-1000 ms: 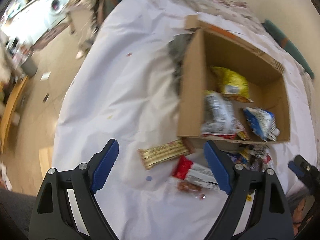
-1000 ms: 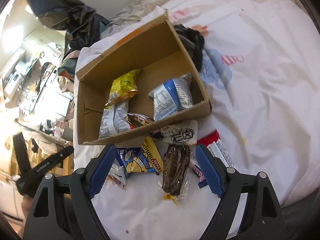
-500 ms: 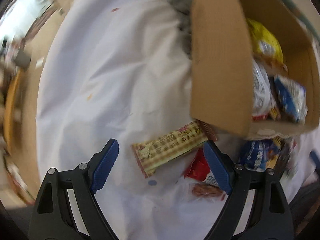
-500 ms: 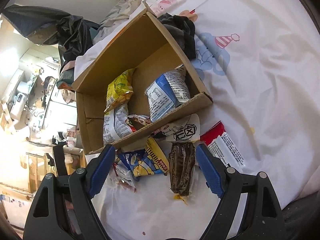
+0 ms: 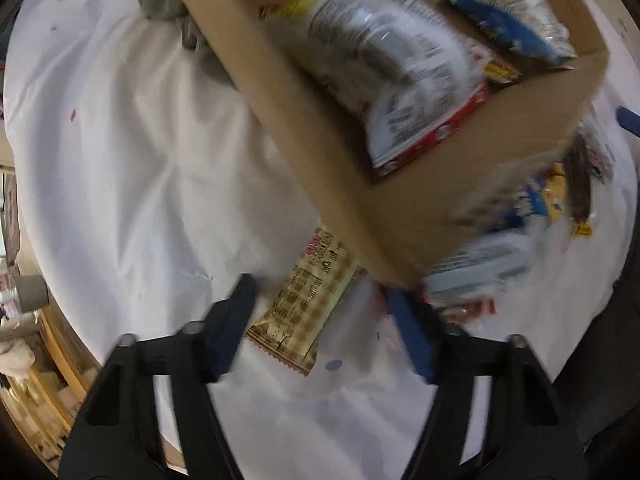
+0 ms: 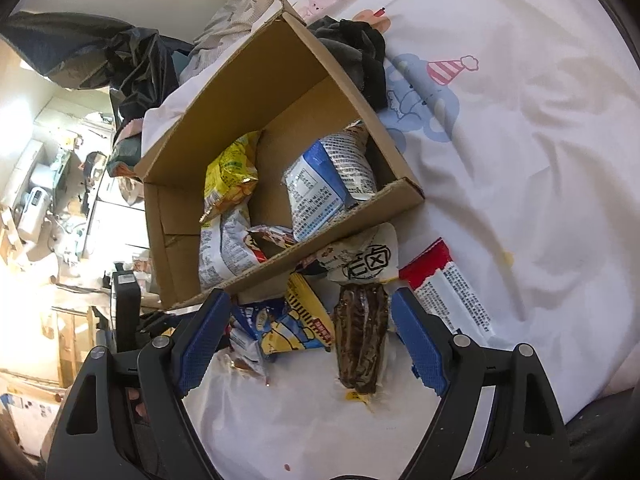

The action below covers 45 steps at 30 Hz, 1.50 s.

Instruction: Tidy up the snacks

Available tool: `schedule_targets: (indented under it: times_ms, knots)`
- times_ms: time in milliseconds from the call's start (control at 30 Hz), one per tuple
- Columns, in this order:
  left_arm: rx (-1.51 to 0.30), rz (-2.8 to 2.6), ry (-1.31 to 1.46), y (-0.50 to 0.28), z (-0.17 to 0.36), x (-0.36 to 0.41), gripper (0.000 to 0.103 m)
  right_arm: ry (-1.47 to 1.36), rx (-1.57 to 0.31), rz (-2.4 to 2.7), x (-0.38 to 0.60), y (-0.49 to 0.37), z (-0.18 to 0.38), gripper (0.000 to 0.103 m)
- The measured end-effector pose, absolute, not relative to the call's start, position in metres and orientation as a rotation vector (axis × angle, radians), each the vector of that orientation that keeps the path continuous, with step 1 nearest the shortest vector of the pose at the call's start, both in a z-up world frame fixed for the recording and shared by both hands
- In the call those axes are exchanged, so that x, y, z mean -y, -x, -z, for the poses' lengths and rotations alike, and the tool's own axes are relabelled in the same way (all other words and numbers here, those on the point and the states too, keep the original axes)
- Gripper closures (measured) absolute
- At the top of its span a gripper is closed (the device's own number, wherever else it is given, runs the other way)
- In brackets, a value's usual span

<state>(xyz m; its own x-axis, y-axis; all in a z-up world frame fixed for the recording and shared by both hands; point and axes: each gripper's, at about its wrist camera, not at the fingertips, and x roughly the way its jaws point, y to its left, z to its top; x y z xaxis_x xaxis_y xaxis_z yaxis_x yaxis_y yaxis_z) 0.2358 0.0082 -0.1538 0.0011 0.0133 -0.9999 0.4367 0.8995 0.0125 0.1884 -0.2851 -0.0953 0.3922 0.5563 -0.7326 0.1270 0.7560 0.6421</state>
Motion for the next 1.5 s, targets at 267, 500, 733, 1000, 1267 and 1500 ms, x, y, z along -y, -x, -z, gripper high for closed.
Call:
schedule_targets:
  times_ms: [267, 500, 733, 1000, 1267, 1500]
  knots:
    - [-1.558, 0.35, -0.314, -0.221, 0.146, -0.008, 0.081, -0.703, -1.161, -0.287, 0.289, -0.189, 0.098, 0.017]
    - [-1.518, 0.301, -0.271, -0.191, 0.12, -0.004, 0.081, -0.71, -1.158, -0.281, 0.292, -0.188, 0.098, 0.017]
    - [-1.408, 0.197, -0.042, -0.145, 0.087, -0.013, 0.081, -0.697, -1.171, -0.272, 0.291, -0.186, 0.098, 0.017]
    - [-1.261, 0.043, 0.115, -0.126, 0.061, -0.039, 0.081, -0.607, -1.343, -0.336, 0.264, -0.183, 0.121, 0.03]
    - [-1.335, 0.048, 0.154, -0.132, 0.083, -0.042, 0.081, -0.293, -1.432, -0.212, 0.216, -0.18, 0.145, 0.029]
    - [-1.386, -0.035, 0.104, -0.135, 0.105, -0.039, 0.081, -0.179, -1.429, -0.189, 0.192, -0.188, 0.161, 0.024]
